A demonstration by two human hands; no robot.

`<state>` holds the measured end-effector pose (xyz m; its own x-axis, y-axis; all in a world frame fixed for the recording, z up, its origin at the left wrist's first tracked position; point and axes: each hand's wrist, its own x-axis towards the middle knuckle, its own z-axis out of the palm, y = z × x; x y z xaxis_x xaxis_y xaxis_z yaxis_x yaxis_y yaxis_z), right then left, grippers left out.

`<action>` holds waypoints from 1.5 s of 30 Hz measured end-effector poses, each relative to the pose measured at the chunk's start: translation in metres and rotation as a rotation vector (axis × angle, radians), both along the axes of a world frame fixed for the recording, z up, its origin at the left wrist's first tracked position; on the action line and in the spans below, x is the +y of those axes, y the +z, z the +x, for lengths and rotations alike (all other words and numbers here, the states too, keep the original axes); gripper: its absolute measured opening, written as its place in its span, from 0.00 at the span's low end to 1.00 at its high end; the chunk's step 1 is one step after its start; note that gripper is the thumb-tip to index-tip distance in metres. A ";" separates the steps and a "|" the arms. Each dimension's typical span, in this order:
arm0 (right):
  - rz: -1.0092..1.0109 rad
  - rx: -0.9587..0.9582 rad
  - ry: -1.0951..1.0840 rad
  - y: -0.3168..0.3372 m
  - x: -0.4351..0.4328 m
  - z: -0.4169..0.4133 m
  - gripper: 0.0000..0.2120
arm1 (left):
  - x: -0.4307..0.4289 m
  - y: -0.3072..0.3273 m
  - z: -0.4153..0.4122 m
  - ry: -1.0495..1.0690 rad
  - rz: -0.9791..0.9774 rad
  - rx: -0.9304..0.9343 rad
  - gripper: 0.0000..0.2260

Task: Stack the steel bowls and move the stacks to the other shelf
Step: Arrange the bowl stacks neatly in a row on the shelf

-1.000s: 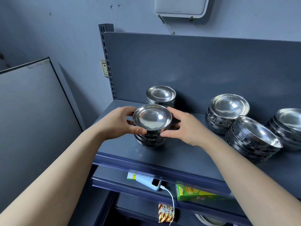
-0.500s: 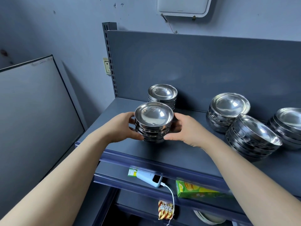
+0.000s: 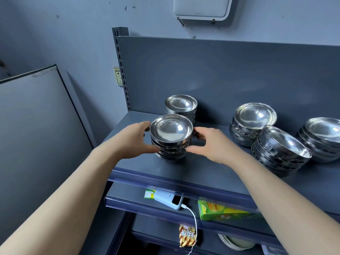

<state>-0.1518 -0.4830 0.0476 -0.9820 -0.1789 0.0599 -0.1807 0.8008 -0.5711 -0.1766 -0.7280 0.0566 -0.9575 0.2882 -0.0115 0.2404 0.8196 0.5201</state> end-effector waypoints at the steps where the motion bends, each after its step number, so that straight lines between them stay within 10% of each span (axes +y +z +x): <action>1: 0.045 0.017 -0.006 0.005 0.002 0.004 0.22 | 0.000 0.008 0.004 -0.004 -0.065 0.050 0.24; 11: 0.319 0.152 -0.184 0.049 0.082 0.028 0.22 | 0.107 0.051 0.012 -0.170 -0.078 0.461 0.14; 25: 0.256 -0.004 -0.279 0.046 0.226 -0.038 0.19 | 0.262 0.006 -0.069 -0.244 0.027 0.170 0.13; 38: 0.015 -0.030 -0.212 0.023 0.246 -0.070 0.17 | 0.273 -0.007 -0.097 -0.230 0.080 0.145 0.23; 45: -0.071 0.080 -0.196 0.028 0.240 -0.070 0.14 | 0.266 -0.003 -0.097 -0.207 0.139 0.044 0.45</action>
<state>-0.2214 -0.2429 0.0758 -0.9892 0.0223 0.1451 -0.0729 0.7834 -0.6173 -0.2737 -0.4618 0.0540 -0.8766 0.4741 0.0822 0.4204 0.6716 0.6100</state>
